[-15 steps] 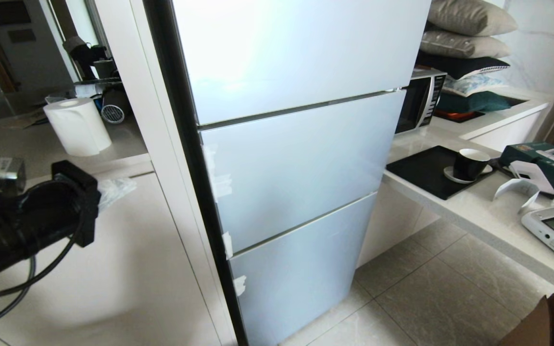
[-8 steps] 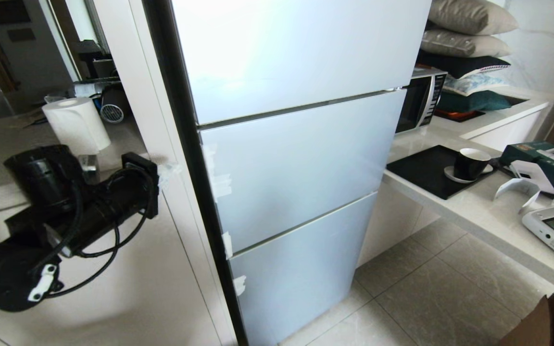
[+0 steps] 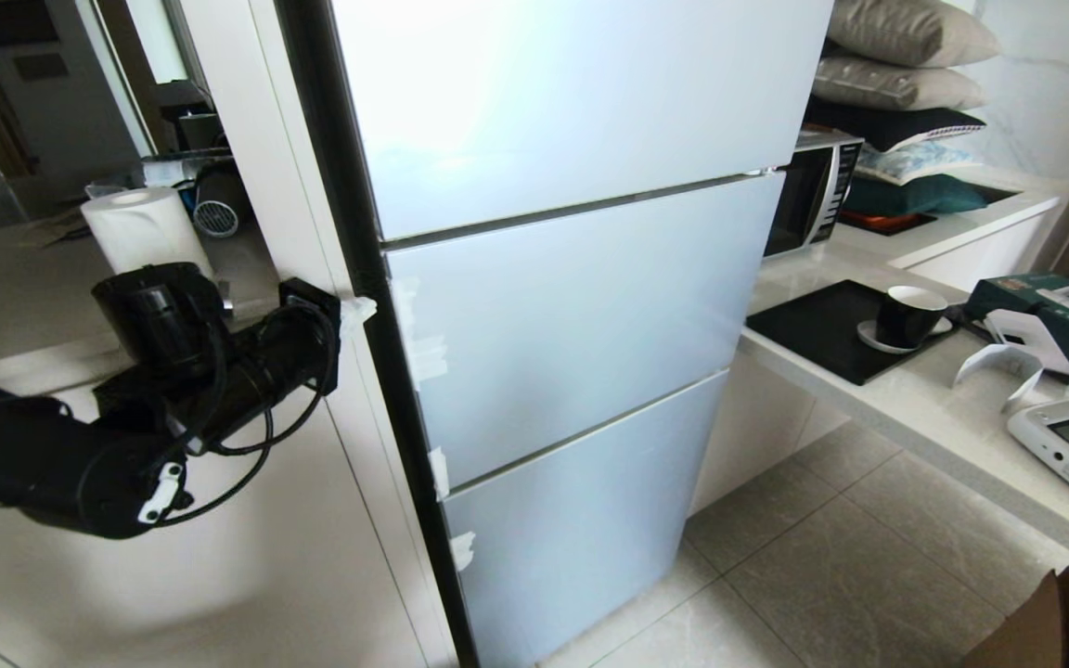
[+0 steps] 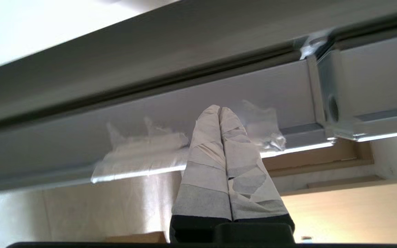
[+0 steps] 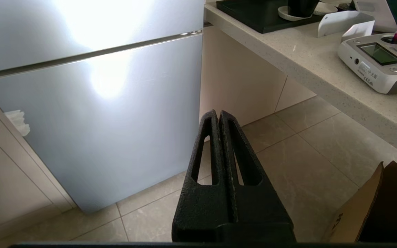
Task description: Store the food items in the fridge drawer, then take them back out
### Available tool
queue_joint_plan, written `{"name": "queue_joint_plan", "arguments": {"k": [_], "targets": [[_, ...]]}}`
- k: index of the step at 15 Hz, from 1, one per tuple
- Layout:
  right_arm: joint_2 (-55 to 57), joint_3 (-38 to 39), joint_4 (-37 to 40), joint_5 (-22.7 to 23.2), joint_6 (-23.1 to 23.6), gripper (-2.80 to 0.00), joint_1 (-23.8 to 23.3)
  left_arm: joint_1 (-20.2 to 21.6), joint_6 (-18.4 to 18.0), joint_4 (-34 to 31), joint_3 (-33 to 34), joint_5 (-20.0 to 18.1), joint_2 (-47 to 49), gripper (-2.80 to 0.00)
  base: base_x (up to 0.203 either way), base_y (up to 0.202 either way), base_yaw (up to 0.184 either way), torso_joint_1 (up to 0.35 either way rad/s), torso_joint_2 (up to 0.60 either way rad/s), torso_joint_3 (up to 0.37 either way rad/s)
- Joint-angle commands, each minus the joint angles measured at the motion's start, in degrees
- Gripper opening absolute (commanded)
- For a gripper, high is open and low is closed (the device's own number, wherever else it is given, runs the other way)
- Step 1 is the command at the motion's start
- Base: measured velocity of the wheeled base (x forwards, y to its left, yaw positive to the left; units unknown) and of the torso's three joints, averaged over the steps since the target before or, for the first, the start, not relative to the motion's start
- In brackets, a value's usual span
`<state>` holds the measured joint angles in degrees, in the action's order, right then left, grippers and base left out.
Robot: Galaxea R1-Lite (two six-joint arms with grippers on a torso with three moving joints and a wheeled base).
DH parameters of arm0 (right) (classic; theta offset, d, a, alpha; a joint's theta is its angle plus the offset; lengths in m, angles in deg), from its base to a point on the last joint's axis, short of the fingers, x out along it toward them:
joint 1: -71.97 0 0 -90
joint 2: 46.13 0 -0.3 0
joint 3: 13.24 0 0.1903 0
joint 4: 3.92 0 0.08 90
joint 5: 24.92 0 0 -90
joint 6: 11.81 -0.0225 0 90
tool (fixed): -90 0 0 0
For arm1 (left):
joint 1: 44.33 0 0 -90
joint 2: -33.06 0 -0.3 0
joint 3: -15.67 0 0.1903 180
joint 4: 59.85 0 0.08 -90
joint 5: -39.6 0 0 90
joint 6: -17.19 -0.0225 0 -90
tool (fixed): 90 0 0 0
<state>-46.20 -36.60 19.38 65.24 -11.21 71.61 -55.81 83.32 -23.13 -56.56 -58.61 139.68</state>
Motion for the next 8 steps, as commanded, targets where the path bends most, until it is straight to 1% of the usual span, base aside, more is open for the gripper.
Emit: {"name": "queue_joint_plan", "arguments": {"k": [1, 3, 8], "targets": [[0.1, 0.0, 0.0, 0.0, 0.0, -2.80, 0.0, 0.0, -1.8, 0.3, -1.4, 0.6, 2.0, -2.80, 0.000, 0.000, 0.000, 0.000, 0.00, 0.000], [0.1, 0.0, 0.0, 0.0, 0.0, -2.80, 0.0, 0.0, -2.5, 0.2, -3.6, 3.4, 3.7, -2.80, 0.000, 0.000, 0.000, 0.000, 0.00, 0.000], [0.1, 0.0, 0.0, 0.0, 0.0, -2.80, 0.0, -0.2, -2.4, -3.0, -6.3, 3.9, 3.9, -2.80, 0.000, 0.000, 0.000, 0.000, 0.00, 0.000]]}}
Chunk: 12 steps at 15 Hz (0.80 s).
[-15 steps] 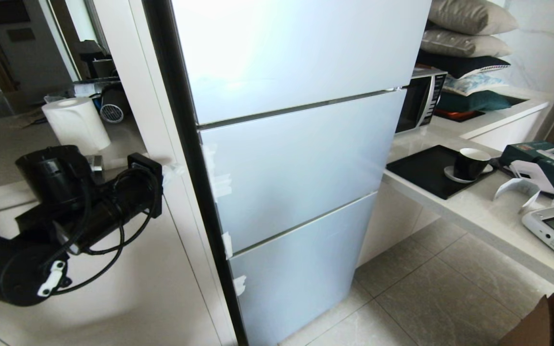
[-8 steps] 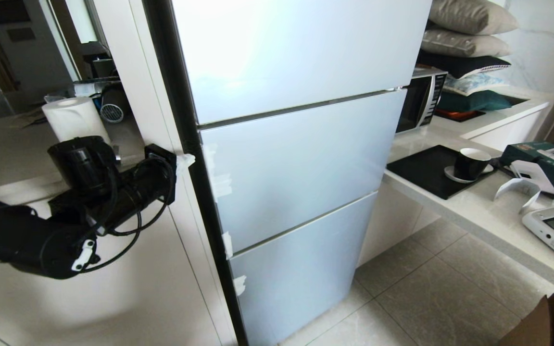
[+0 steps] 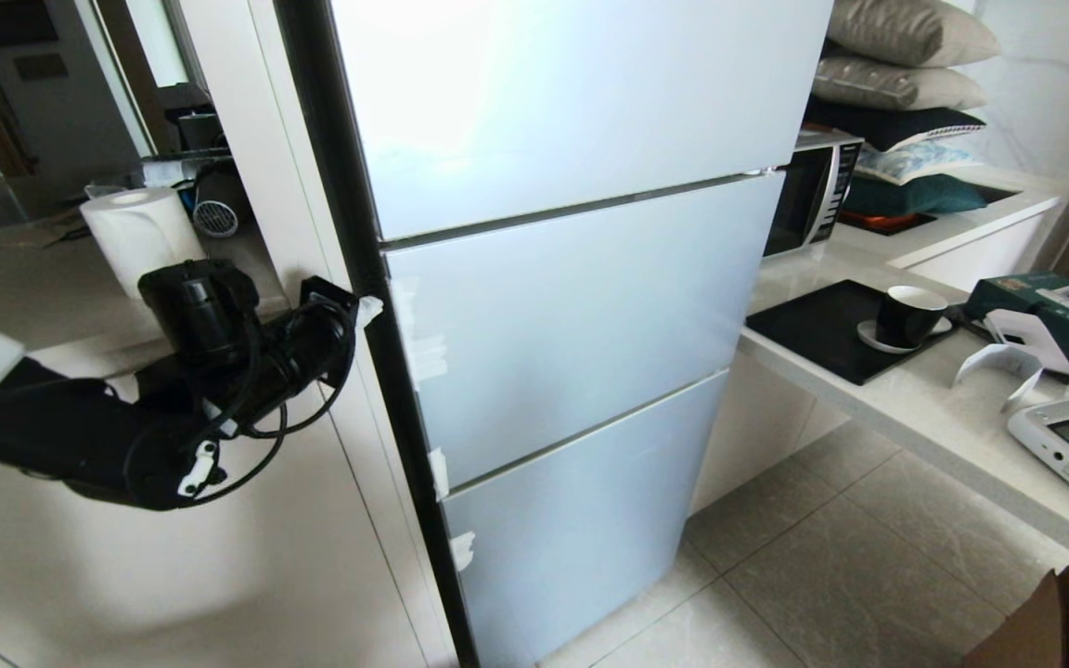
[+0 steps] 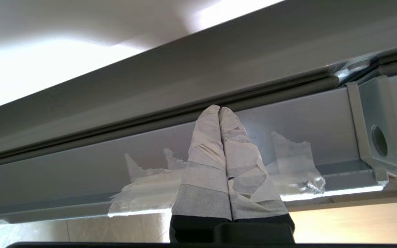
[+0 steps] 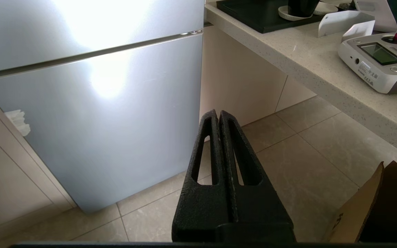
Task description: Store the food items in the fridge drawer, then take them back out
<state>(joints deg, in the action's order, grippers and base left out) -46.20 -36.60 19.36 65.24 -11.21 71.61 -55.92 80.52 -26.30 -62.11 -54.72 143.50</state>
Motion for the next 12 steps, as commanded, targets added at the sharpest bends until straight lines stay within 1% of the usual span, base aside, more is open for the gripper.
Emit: {"name": "queue_joint_plan", "arguments": {"k": [1, 10, 12], "targets": [[0.1, 0.0, 0.0, 0.0, 0.0, -2.80, 0.0, -0.3, 0.4, 0.1, -0.9, 0.0, 0.0, -2.80, 0.000, 0.000, 0.000, 0.000, 0.00, 0.000], [0.1, 0.0, 0.0, 0.0, 0.0, -2.80, 0.0, -2.6, 0.7, 0.1, 0.6, 0.0, -0.9, -2.80, 0.000, 0.000, 0.000, 0.000, 0.00, 0.000], [0.1, 0.0, 0.0, 0.0, 0.0, -2.80, 0.0, -4.1, 0.7, 0.2, 2.1, -0.3, -1.7, -2.80, 0.000, 0.000, 0.000, 0.000, 0.00, 0.000]]}}
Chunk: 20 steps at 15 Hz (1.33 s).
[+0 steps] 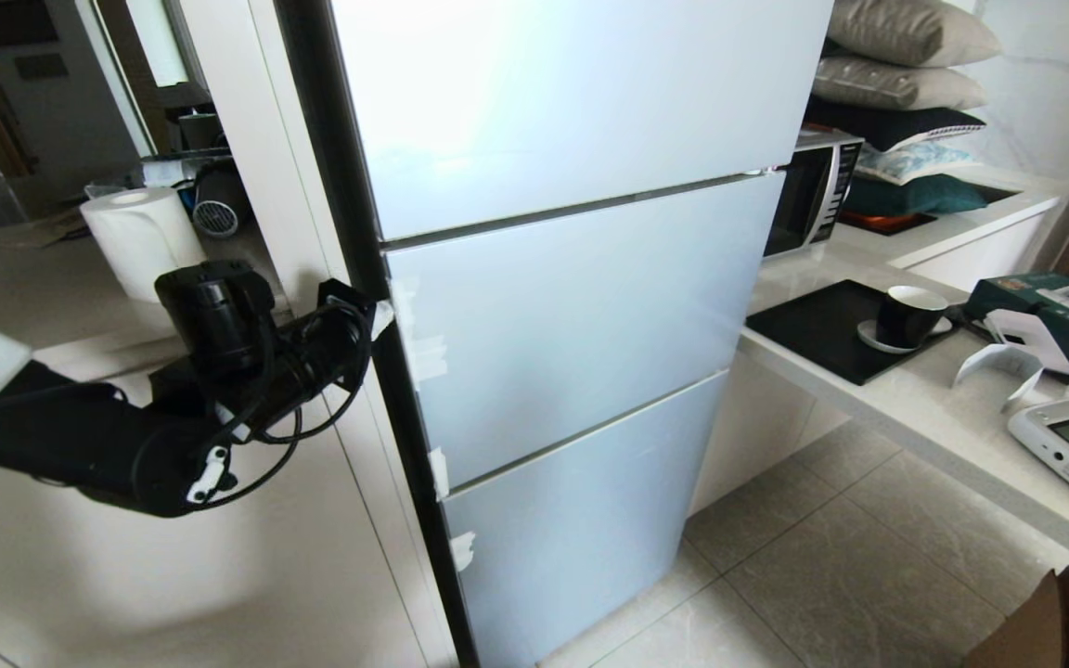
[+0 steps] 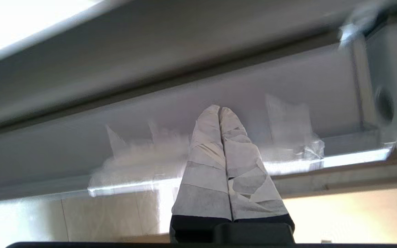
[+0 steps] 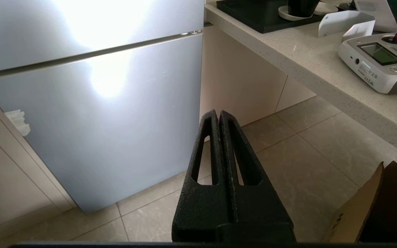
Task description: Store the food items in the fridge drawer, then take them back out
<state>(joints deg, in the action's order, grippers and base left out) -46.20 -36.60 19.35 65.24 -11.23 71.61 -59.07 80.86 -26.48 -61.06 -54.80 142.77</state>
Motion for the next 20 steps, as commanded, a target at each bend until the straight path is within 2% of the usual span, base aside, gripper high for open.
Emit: {"name": "queue_joint_plan", "arguments": {"k": [1, 11, 14, 20], "targets": [[0.1, 0.0, 0.0, 0.0, 0.0, -2.80, 0.0, -1.7, 0.4, 0.4, 1.3, -0.3, -1.3, -2.80, 0.000, 0.000, 0.000, 0.000, 0.00, 0.000], [0.1, 0.0, 0.0, 0.0, 0.0, -2.80, 0.0, -7.3, 0.5, 0.3, 4.9, 0.0, -4.4, -2.80, 0.000, 0.000, 0.000, 0.000, 0.00, 0.000], [0.1, 0.0, 0.0, 0.0, 0.0, -2.80, 0.0, -8.3, 0.4, 0.3, 8.2, 0.1, -7.6, -2.80, 0.000, 0.000, 0.000, 0.000, 0.00, 0.000], [0.1, 0.0, 0.0, 0.0, 0.0, -2.80, 0.0, -13.4, 0.2, 0.2, 15.5, -0.2, -12.6, -2.80, 0.000, 0.000, 0.000, 0.000, 0.00, 0.000]]}}
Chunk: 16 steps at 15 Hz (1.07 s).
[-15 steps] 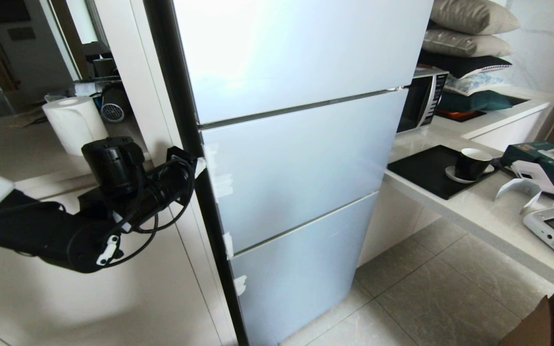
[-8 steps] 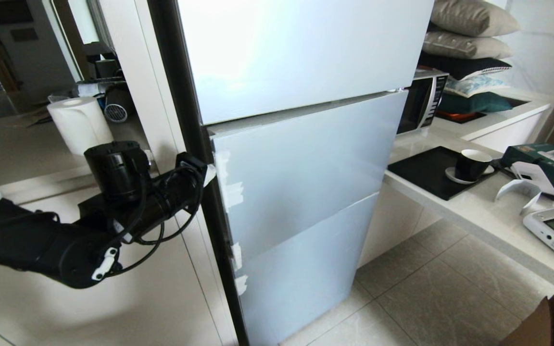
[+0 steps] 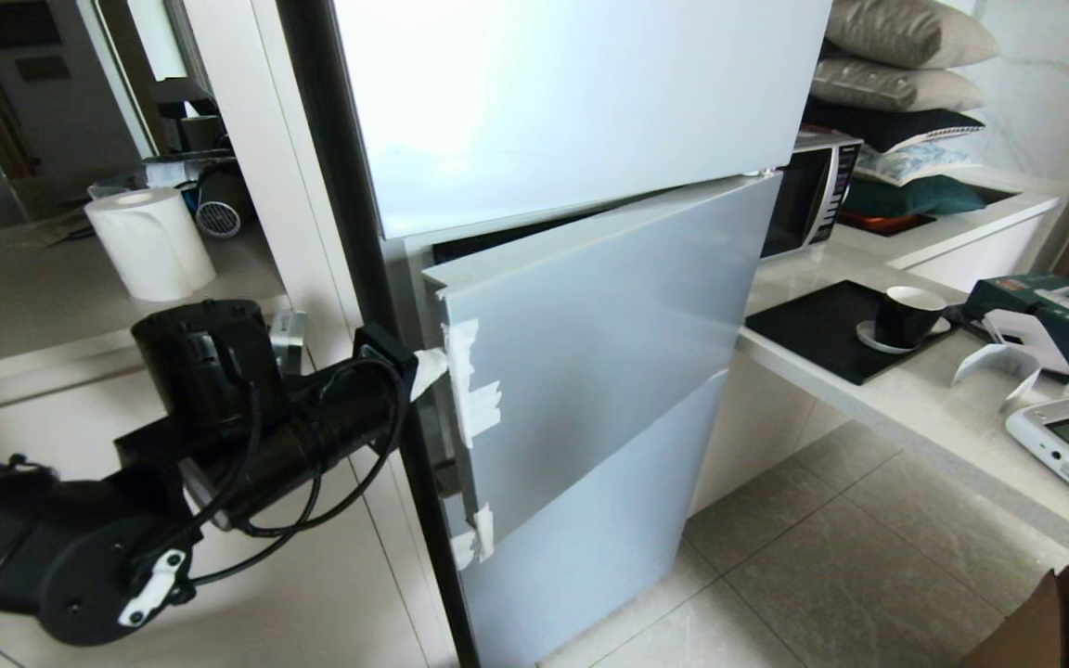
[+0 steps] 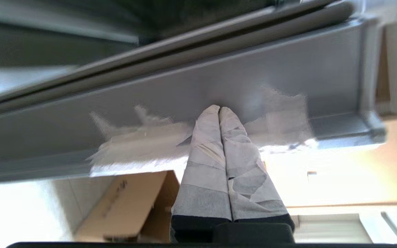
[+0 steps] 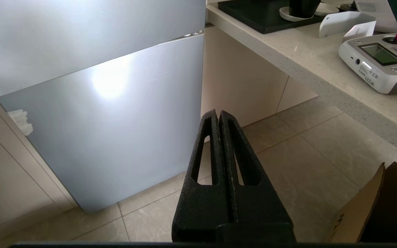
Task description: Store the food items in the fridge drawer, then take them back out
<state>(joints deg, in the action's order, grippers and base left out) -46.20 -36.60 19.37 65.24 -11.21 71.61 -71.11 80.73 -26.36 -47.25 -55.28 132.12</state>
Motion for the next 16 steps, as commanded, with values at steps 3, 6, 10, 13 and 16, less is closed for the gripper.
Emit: {"name": "queue_joint_plan", "arguments": {"k": [3, 6, 10, 13, 16], "targets": [[0.1, 0.0, 0.0, 0.0, 0.0, -2.80, 0.0, -5.0, 0.2, -0.2, 5.8, 0.3, -3.8, -2.80, 0.000, 0.000, 0.000, 0.000, 0.00, 0.000], [0.1, 0.0, 0.0, 0.0, 0.0, -2.80, 0.0, -9.1, 0.2, -0.2, 9.2, 0.5, -6.0, -2.80, 0.000, 0.000, 0.000, 0.000, 0.00, 0.000], [0.1, 0.0, 0.0, 0.1, 0.0, -2.80, 0.0, -13.4, 0.1, -0.3, 14.6, 0.5, -12.7, -2.80, 0.000, 0.000, 0.000, 0.000, 0.00, 0.000], [0.1, 0.0, 0.0, 0.0, 0.0, -2.80, 0.0, -13.7, -3.6, -5.5, 14.8, 0.5, -23.5, -2.80, 0.000, 0.000, 0.000, 0.000, 0.00, 0.000], [0.1, 0.0, 0.0, 0.0, 0.0, -2.80, 0.0, -13.7, -14.1, -23.3, 7.4, 0.6, -37.8, -2.80, 0.000, 0.000, 0.000, 0.000, 0.00, 0.000]]}}
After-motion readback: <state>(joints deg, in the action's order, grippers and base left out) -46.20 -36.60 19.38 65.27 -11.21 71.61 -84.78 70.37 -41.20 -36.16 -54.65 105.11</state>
